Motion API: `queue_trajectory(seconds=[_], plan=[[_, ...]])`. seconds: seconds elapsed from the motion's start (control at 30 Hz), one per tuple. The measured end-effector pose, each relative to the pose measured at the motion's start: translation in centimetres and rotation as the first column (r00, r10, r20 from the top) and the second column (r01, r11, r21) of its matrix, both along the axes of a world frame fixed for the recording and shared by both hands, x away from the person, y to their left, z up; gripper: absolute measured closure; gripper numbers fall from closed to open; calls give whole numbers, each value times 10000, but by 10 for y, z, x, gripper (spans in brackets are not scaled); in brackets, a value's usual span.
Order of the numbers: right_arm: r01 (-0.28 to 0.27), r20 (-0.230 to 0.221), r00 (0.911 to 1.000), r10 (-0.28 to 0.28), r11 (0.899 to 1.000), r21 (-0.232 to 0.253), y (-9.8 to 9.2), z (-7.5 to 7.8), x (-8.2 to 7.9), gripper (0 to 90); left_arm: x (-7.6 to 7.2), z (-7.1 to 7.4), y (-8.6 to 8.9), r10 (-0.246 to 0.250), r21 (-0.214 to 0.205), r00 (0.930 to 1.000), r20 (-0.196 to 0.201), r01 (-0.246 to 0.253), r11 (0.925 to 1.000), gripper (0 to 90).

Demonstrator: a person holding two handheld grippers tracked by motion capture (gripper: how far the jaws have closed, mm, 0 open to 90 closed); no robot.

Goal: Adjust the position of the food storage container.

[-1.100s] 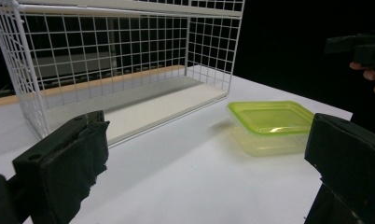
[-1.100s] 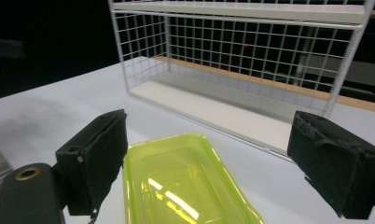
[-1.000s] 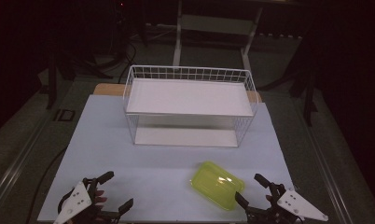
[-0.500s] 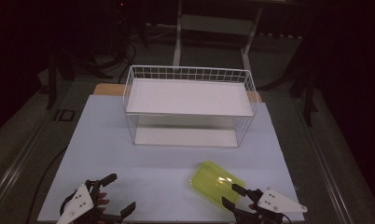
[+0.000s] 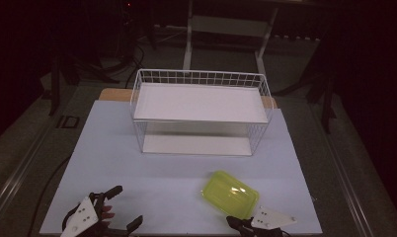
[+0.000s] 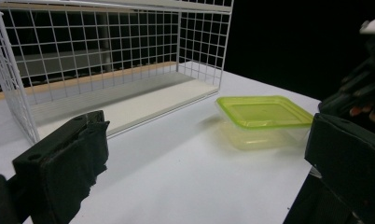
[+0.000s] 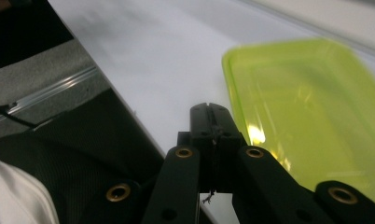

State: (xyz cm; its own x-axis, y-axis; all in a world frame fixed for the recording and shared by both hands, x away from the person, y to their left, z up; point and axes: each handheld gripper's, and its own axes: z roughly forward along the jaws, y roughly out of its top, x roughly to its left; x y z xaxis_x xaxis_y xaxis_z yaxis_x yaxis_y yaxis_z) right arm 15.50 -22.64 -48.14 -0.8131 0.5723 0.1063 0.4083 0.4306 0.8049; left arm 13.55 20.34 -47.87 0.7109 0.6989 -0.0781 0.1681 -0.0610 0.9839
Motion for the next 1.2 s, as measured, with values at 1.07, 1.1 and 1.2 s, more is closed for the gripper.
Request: queue_trajectory(seconds=[1.07, 1.1, 1.2], plan=[[1352, 49, 9908, -1356, 9834, -1213, -33, -12, 43, 900, 3, -1, 0, -55, 25, 10000, -53, 55, 10000, 1], [1393, 38, 9902, -1399, 9827, -1218, -33, -12, 43, 900, 3, -1, 1, -48, 24, 10000, -54, 49, 10000, 1], [1440, 128, 9896, -1435, 9815, -1261, -34, -13, 45, 900, 3, -1, 1, -51, 44, 10000, -69, 52, 10000, 1]])
